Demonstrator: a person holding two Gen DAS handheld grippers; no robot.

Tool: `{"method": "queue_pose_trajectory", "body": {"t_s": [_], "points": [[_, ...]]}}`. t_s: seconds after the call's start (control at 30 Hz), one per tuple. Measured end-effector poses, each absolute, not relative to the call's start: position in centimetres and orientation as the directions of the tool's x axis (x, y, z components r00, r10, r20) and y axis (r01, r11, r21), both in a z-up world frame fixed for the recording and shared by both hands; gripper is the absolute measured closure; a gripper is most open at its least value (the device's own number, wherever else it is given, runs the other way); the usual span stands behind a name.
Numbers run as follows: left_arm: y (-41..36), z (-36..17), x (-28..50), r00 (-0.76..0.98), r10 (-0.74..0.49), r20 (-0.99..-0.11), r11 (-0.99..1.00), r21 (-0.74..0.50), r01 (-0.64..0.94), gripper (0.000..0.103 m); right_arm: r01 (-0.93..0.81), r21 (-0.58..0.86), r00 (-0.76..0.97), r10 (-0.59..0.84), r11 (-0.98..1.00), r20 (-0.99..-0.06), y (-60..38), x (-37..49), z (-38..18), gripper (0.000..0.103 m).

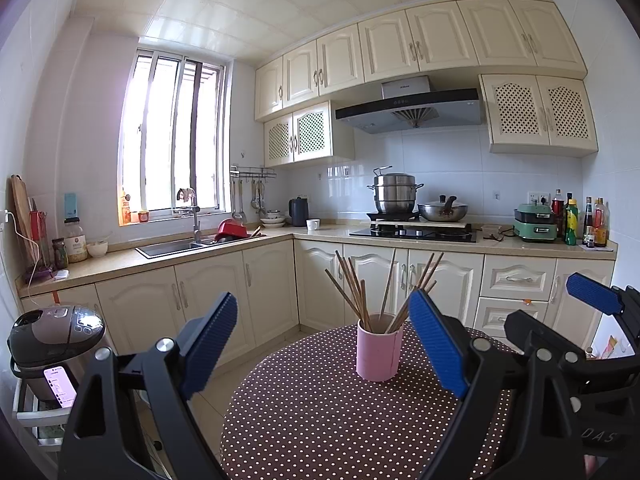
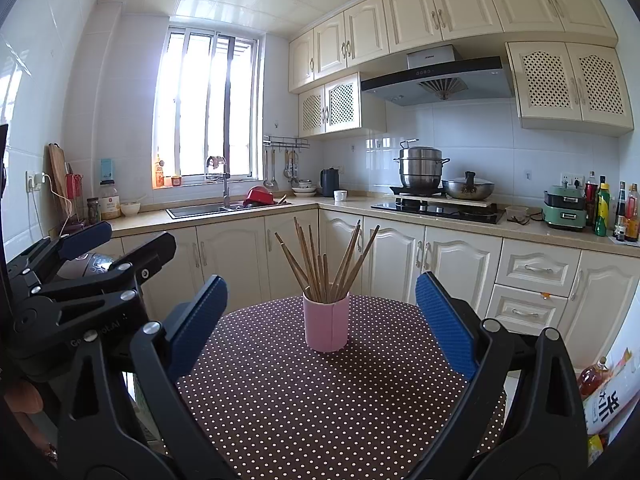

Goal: Organize utensils

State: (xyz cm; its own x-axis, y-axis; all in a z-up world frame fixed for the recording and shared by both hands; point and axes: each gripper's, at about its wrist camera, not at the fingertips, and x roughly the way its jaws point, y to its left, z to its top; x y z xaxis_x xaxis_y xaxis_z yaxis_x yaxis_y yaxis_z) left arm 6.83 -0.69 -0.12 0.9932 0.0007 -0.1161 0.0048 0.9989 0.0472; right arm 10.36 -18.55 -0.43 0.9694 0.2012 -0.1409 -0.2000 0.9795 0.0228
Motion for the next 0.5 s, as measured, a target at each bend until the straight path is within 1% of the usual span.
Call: {"method": "queue_pose_trajectory", "body": {"t_s": [0.5], "points": [[-0.71, -0.10, 6.86, 0.993, 0.003, -0.116, 0.999, 0.047, 0.002, 0.017, -0.201, 0.027, 0.968, 0.203, 0.979, -0.145, -18.54, 10.31, -0.86, 0.010]]}}
